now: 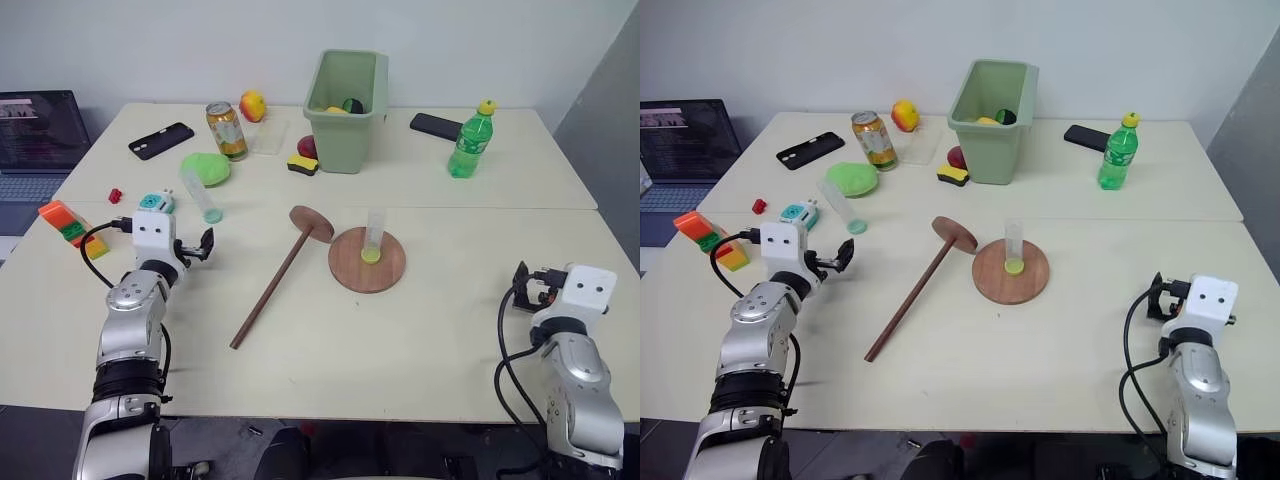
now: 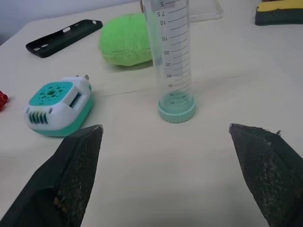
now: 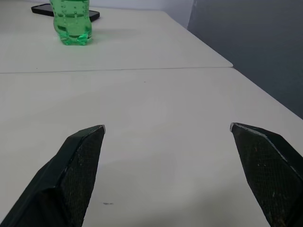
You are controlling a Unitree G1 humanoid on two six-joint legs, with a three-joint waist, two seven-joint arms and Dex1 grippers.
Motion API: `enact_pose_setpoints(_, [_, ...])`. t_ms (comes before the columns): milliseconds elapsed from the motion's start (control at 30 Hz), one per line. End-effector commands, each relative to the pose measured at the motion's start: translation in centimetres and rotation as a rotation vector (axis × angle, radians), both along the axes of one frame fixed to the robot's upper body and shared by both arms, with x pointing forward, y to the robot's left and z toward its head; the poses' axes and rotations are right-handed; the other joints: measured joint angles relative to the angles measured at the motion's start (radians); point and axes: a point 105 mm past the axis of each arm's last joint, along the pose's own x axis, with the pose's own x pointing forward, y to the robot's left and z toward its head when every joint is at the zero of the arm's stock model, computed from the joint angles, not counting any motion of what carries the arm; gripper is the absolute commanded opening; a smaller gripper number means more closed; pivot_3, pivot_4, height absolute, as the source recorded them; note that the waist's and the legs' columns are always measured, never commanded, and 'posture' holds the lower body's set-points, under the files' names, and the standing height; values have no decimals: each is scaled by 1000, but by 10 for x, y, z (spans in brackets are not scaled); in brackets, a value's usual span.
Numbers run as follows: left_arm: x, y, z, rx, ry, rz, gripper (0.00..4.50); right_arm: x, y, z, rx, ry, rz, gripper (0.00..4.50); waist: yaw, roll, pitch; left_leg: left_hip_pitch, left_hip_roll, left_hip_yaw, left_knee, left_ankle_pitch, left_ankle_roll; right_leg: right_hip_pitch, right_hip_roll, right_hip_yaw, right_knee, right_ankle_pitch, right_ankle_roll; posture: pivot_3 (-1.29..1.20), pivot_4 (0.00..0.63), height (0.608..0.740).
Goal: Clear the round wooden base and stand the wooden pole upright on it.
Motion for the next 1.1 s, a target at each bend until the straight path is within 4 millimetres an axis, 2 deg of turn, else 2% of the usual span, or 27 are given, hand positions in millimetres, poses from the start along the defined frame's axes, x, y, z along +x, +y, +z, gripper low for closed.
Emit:
enact_pose_setpoints(33, [-2,7,14,10,-36,13,4500,-2,-3,14,-22,-46,-8,4461,0,0,0,0,0,0,0,0,0,0,0,0,0,0,0,0,150,740])
enact_pose_setpoints(267, [-7,2,21,-33,-28,-82,4500,1,-3,15,-10,-42,14,4461,0,0,0,0,0,0,0,0,0,0,0,0,0,0,0,0,150,740])
enact_pose_setpoints(467, [-12,-19,46,15,20,-313,4500,11,1,37,-56,-64,170,4461,-1,0,0,0,0,0,0,0,0,0,0,0,0,0,0,0,150,740])
enact_pose_setpoints(533, [-17,-34,64,-15,9,-447,4500,14,23,50,-42,-85,343,4461,-1,0,0,0,0,0,0,0,0,0,0,0,0,0,0,0,150,740])
enact_pose_setpoints(633, [-25,-50,76,-32,20,-592,4500,13,47,58,-38,-79,525,4461,-2,0,0,0,0,0,0,0,0,1,0,0,0,0,0,0,150,740])
enact_pose_setpoints(700, [-36,-69,91,3,6,-760,4500,10,75,64,-9,-51,736,4461,-2,0,0,0,0,0,0,0,0,1,0,0,0,0,0,0,150,740])
enact_pose_setpoints(800, [-47,-92,102,68,6,-933,4500,7,103,72,13,-13,948,4461,-2,0,0,0,0,0,0,0,0,1,1,0,-1,0,0,0,150,740])
enact_pose_setpoints(867, [-54,-114,109,80,-7,-1057,4500,11,125,78,8,8,1067,4461,-3,0,0,0,0,0,1,0,0,1,1,0,-1,0,0,0,150,740])
enact_pose_setpoints(967, [-65,-138,114,86,-20,-1187,4500,23,143,80,3,22,1108,4461,-4,0,0,0,0,0,1,0,0,2,1,0,-2,0,0,0,150,740])
enact_pose_setpoints(1100, [-79,-153,111,96,-8,-1282,4500,36,161,81,35,4,1132,4461,-6,0,0,-2,0,-1,0,0,0,1,1,-1,-4,0,0,0,150,740])
